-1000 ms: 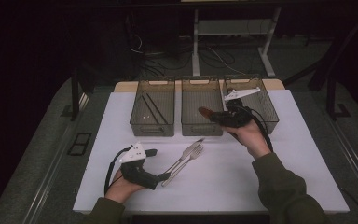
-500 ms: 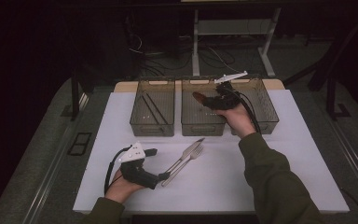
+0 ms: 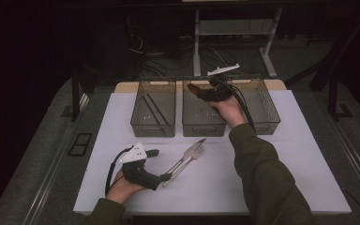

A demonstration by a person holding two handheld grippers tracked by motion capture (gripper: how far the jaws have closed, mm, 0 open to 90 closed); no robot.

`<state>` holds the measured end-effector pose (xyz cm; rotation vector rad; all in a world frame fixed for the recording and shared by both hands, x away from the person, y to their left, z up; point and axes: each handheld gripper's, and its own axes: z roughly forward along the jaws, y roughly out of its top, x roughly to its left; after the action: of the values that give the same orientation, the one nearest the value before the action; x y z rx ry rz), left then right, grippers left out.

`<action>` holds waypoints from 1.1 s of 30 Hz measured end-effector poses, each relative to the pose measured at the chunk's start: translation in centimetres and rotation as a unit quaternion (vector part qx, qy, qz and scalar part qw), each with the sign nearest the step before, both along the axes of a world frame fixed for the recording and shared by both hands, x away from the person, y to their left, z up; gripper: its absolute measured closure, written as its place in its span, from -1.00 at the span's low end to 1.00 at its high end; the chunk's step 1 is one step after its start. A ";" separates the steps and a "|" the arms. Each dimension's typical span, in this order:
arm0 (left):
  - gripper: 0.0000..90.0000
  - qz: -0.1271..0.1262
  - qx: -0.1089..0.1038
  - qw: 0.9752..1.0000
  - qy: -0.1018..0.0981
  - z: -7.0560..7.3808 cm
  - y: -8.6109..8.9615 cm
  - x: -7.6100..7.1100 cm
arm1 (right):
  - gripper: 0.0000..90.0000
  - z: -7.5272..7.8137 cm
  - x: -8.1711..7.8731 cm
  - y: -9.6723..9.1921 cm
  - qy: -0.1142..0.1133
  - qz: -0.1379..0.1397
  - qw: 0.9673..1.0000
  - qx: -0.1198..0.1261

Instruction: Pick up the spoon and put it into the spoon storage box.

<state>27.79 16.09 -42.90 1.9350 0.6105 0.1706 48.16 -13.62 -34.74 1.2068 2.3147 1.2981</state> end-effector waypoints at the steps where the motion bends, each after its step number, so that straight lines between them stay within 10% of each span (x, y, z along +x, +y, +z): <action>1: -1.00 0.001 -0.003 1.000 0.002 0.0 0.0 0.0 | 0.79 -0.2 0.1 0.1 -0.001 0.001 1.000 0.002; 16: -1.00 -0.004 0.001 1.000 0.002 -0.1 -0.1 0.0 | 0.53 -4.0 0.1 0.5 0.041 0.009 0.999 -0.019; 33: -1.00 -0.003 0.008 1.000 0.002 -0.1 -0.2 0.0 | -0.04 -1.7 -3.5 -1.8 0.007 0.034 0.999 0.018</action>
<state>27.75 15.93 -43.01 1.9525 0.6071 0.1676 44.68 -15.41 -36.42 1.1602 2.3713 1.3637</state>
